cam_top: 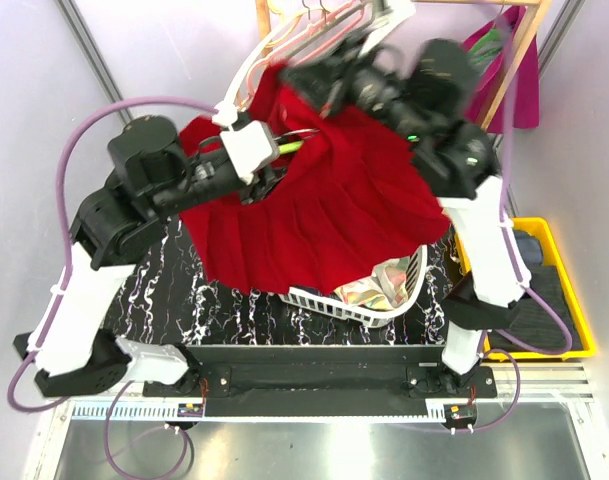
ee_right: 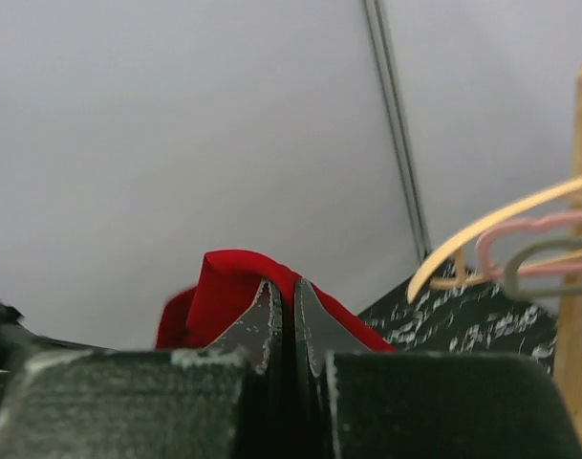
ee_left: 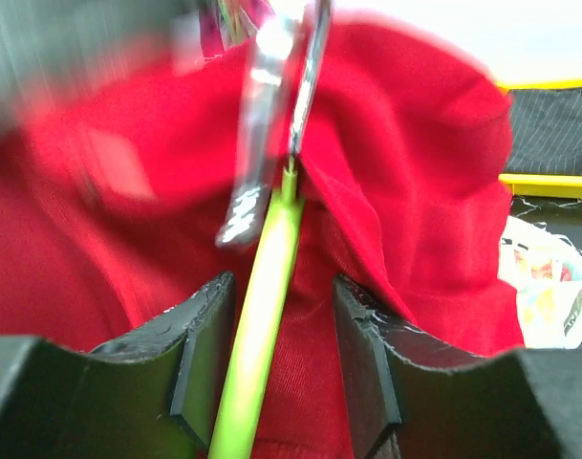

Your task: Remove the skirt from the hanger

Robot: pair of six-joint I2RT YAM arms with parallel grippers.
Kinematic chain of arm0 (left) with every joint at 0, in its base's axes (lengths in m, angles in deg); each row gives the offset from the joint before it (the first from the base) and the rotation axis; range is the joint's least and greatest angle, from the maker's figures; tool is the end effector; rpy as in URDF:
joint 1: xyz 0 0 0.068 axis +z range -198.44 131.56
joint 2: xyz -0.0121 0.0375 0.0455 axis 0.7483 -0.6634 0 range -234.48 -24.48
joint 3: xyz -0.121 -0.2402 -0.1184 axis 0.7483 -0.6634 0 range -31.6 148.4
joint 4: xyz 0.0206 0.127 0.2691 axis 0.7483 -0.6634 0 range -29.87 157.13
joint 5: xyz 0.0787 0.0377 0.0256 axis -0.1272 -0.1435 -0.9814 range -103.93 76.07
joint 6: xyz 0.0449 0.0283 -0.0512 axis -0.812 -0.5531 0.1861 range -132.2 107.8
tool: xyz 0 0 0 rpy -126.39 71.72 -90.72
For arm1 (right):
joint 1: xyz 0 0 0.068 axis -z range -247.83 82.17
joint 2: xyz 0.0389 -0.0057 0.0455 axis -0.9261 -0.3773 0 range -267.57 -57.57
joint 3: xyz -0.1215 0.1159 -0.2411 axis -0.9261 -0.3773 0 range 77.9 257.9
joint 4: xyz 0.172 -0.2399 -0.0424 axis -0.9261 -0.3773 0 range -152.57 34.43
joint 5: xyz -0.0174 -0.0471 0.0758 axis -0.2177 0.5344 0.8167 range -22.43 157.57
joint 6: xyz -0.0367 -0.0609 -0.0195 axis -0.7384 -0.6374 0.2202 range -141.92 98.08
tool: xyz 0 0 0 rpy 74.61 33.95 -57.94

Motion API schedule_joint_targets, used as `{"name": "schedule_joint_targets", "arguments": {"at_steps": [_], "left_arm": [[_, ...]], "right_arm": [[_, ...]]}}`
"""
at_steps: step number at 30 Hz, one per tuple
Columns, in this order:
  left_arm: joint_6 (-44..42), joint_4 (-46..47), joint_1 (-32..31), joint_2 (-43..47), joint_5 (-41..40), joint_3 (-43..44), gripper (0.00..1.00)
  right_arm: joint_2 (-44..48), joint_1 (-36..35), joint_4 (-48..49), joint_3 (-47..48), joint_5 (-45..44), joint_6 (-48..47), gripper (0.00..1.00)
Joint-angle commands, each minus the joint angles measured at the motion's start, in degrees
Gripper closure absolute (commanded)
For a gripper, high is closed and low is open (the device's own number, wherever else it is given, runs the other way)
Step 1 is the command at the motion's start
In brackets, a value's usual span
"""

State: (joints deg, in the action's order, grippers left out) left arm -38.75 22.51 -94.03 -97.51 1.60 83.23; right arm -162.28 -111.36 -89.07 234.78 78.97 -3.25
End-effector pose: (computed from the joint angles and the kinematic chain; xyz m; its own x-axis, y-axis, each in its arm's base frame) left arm 0.1574 -0.1841 0.6142 0.3604 0.2475 -0.8994 0.7984 0.4166 0.4346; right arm 0.2429 0.2475 0.6939 -0.0398 0.3951 -0.9178 -0.8425 0.4806 0.2434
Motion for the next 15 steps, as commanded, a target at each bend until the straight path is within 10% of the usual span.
{"name": "schedule_joint_targets", "arguments": {"at_steps": [1,8,11,13,15], "left_arm": [[-1.3,2.3,-1.7,-4.6,0.1,8.6,1.00],[-1.8,4.2,-2.8,-8.4,-0.8,12.2,1.00],[-1.8,5.6,-2.8,-8.4,-1.6,10.8,1.00],[-2.4,6.6,-2.8,-8.7,-2.3,9.8,1.00],[-2.8,8.6,-2.8,-9.0,-6.0,8.7,1.00]], "right_arm": [[2.5,-4.9,-0.2,-8.6,6.8,-1.2,1.00],[8.5,-7.1,4.1,-14.9,6.0,-3.6,0.95],[10.3,-7.1,4.2,-15.9,4.5,-4.4,0.59],[12.0,-7.1,3.9,-16.8,2.2,-4.4,0.03],[14.9,-7.1,3.9,-21.0,-2.5,-6.1,0.00]]}}
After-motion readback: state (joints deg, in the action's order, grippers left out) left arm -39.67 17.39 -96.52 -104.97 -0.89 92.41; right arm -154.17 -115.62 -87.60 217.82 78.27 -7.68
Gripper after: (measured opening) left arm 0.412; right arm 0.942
